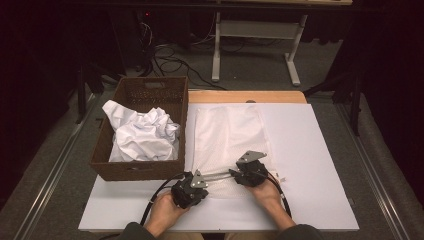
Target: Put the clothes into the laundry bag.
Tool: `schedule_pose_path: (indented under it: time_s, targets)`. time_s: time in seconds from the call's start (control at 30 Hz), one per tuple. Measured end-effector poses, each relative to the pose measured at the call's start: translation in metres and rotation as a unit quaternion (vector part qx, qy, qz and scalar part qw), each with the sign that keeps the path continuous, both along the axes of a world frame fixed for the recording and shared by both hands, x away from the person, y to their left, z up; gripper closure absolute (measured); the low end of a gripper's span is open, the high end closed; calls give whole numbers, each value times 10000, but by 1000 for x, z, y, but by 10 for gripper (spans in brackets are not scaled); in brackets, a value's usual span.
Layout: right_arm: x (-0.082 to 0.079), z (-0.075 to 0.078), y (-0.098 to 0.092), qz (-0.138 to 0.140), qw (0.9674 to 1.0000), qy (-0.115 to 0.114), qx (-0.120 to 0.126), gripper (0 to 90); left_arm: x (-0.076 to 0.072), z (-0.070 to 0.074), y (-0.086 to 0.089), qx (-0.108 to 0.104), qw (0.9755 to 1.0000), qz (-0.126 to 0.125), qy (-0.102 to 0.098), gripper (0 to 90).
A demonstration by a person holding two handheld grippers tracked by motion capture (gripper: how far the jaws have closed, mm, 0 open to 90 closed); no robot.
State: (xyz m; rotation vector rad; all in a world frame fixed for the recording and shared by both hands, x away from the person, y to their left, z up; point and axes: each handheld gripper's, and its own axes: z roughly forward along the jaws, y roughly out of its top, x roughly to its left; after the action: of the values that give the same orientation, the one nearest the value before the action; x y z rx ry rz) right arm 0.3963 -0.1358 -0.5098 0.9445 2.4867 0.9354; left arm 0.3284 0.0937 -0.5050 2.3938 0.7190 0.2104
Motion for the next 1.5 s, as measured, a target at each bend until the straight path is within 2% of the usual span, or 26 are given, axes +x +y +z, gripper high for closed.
schedule_pose_path:
  time_s: [0.17, 0.23, 0.33, 0.4, 0.5, 0.67, 0.77, 0.9, 1.2, 1.33, 1.37, 1.5]
  targets:
    - [0, 0, 0, 22, 10000, 5, -2, 575, 1, 2, 2, 77, 10000, -26, 11, 884]
    - [0, 0, 0, 120, 9998, 124, 31, 529, 2, 5, 6, 48, 10000, 15, -11, 883]
    - [0, -1, 2, 163, 9998, 80, 27, 523, 3, 9, 11, -4, 10000, 72, -27, 884]
    - [0, -1, 2, 164, 9998, 59, -20, 554, 3, 10, 12, 11, 10000, 62, -12, 883]
    - [1, 1, 2, 153, 9998, 110, -84, 668, 3, 8, 10, 36, 10000, 37, 10, 877]
    - [0, 2, 5, 249, 9993, 10, -261, 820, 2, 6, 7, 36, 10000, 11, 28, 863]
    - [1, 3, 5, 273, 9989, -95, -360, 877, 2, 4, 7, 60, 10000, -1, 72, 863]
    - [3, 8, 1, 216, 9995, -114, -220, 885, 4, 3, 5, 43, 9999, 4, 158, 872]
    - [3, 19, -4, 217, 9995, -245, 1, 887, 4, 2, 4, 10, 9998, 47, 212, 868]
    - [3, 24, -4, 272, 9993, -265, -24, 887, 4, 4, 4, -191, 9995, 121, 237, 772]
    - [2, 25, -4, 269, 9992, -302, -9, 887, 4, 5, 3, -264, 9993, 181, 192, 733]
    - [2, 29, -3, 320, 9990, -302, -22, 890, 6, 10, 0, -312, 9989, 340, -13, 621]
